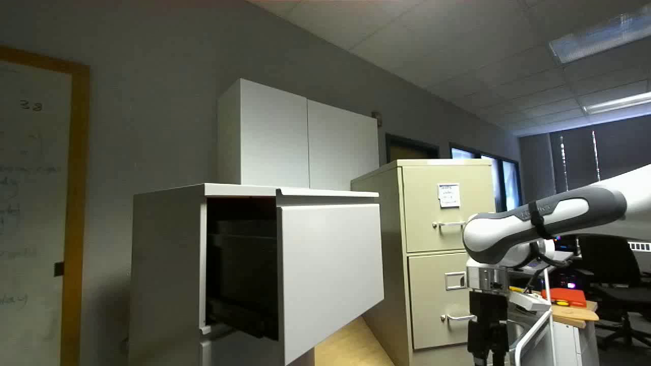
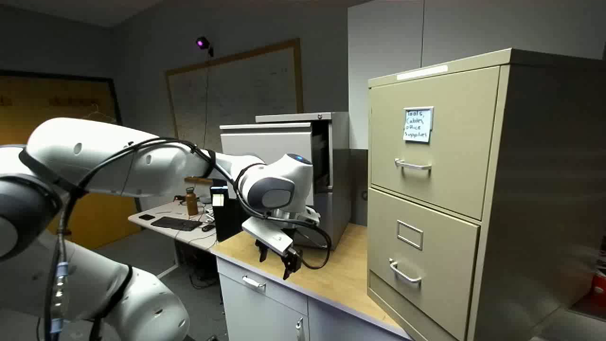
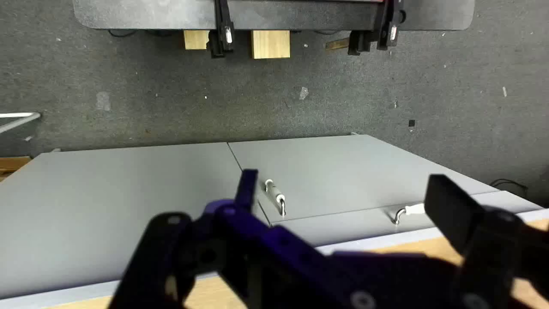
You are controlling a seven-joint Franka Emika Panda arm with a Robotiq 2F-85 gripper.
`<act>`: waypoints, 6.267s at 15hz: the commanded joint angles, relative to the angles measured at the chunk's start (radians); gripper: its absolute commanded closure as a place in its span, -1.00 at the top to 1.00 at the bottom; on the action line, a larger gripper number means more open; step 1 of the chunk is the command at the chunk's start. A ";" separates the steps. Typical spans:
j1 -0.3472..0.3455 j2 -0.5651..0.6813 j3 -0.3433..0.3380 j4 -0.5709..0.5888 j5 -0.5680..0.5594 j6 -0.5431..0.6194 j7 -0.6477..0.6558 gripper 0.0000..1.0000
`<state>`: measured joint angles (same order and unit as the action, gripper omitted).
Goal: Close the upper drawer
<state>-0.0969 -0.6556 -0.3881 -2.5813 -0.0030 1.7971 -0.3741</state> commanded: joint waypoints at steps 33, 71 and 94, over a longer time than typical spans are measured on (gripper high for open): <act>0.074 -0.165 0.169 0.032 0.161 0.292 0.015 0.38; 0.423 0.246 0.337 0.158 0.189 1.501 0.425 -0.92; 0.275 0.806 0.535 1.001 -0.181 0.967 0.863 -0.93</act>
<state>0.1606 0.0564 0.1439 -1.7136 -0.1314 2.8177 0.4325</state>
